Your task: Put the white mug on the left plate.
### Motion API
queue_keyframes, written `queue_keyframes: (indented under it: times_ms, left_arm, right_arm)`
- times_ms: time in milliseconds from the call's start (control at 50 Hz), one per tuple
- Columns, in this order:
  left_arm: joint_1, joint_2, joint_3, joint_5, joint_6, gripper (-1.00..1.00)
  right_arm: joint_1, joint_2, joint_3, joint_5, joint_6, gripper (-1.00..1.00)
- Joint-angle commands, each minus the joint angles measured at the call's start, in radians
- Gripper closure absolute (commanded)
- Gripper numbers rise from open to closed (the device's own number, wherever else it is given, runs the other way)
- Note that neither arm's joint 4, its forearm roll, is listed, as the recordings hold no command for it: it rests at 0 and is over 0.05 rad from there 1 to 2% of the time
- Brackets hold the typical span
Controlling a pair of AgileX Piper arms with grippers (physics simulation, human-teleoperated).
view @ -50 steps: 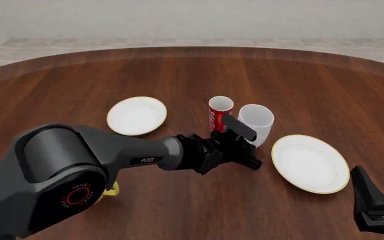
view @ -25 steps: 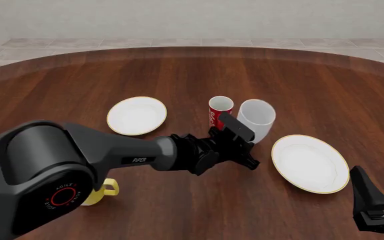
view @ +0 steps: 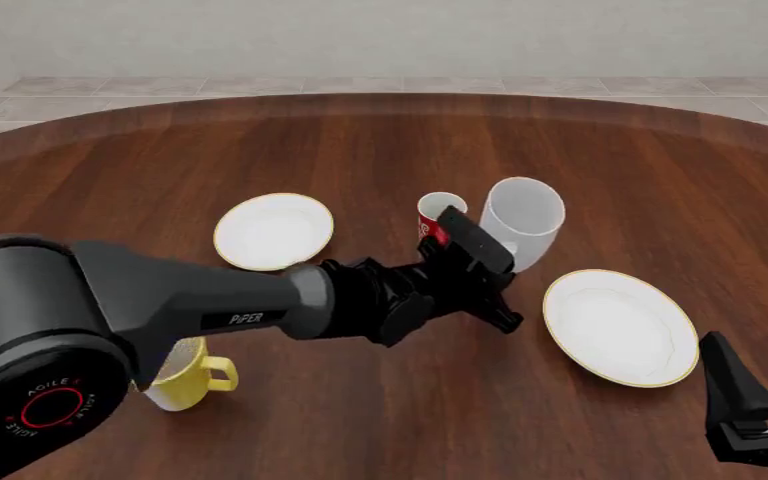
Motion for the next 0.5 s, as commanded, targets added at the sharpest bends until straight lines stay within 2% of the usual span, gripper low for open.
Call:
queue_keyframes:
  times_ms: [20,260,500]
  left_arm:
    - [-0.005,-0.093,0.037,0.012,0.019,1.0]
    - [-0.004,-0.245,0.087,0.052,0.04,1.0]
    - [0.026,-0.352,0.098,0.111,0.043,1.0]
  right_arm:
    - [0.002,0.003,0.0,-0.001,-0.001,-1.0]
    - [0.001,-0.012,0.0,0.013,-0.004,-1.0]
    - [0.004,-0.009,0.0,0.01,-0.007,-1.0]
